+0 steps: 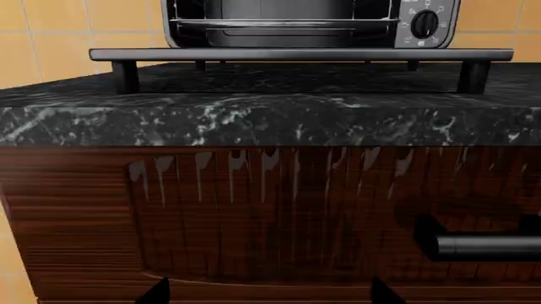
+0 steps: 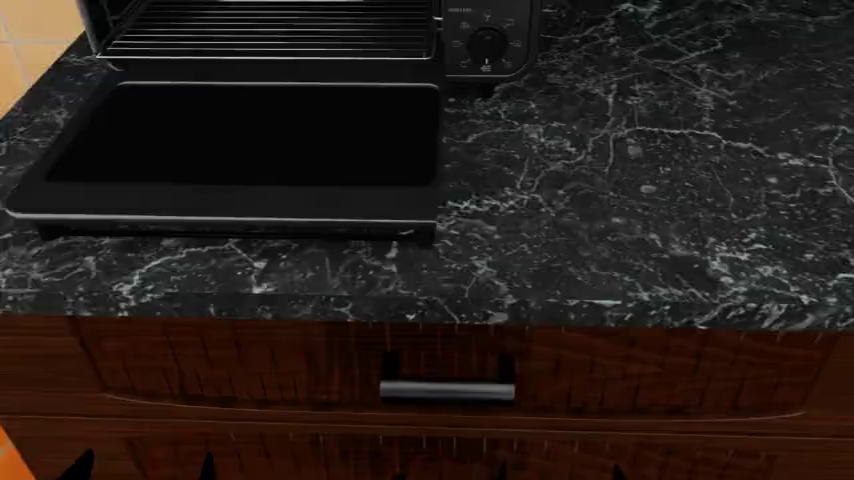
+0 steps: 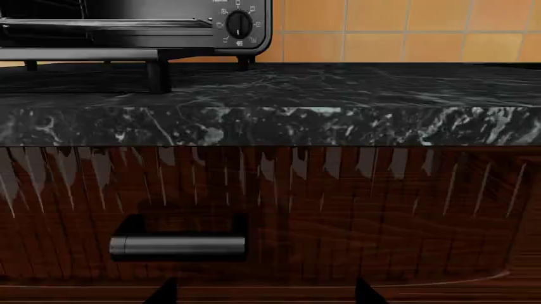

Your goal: Fully slide the toaster oven bottom rack0 out.

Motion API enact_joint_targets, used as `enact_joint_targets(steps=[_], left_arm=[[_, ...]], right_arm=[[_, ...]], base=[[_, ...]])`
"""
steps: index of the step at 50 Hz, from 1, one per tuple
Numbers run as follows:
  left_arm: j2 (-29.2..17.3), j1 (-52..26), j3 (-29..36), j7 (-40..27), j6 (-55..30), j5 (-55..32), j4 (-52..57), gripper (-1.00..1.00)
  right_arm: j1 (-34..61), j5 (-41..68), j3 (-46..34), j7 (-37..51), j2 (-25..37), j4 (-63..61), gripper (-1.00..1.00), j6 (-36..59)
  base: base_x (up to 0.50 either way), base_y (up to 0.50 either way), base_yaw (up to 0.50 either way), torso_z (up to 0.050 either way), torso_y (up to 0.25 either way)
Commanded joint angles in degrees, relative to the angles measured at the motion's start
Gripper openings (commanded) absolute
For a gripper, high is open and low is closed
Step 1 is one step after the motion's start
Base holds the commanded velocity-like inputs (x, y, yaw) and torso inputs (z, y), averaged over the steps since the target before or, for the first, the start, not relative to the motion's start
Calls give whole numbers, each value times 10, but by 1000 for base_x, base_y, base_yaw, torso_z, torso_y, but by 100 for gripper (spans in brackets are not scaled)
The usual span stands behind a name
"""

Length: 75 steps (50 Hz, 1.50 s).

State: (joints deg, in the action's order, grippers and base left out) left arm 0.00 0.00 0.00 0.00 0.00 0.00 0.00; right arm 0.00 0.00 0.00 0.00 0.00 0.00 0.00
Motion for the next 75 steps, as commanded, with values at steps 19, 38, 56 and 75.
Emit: enact_joint_targets(steps=[19,38,56,75], left_arm=[[-31,-2,22,-12,-61,-25,72,100],[-102,-22,-18,-13,-420,-86,423,100],[-157,-202,-72,-16,-737,-129,550,100],[-238,-356,-143,-129,-899,-382,583,100]], right_arm=[[-2,9,-25,20,30,-73,100,77],[134,-3,-17,8,100,-409,100,540],[345,12,-25,-14,124,-476,100,812],[479,136,-18,64,138,-450,100,900]], base=[[0,0,0,0,0],[0,0,0,0,0],[0,0,0,0,0],[0,0,0,0,0]])
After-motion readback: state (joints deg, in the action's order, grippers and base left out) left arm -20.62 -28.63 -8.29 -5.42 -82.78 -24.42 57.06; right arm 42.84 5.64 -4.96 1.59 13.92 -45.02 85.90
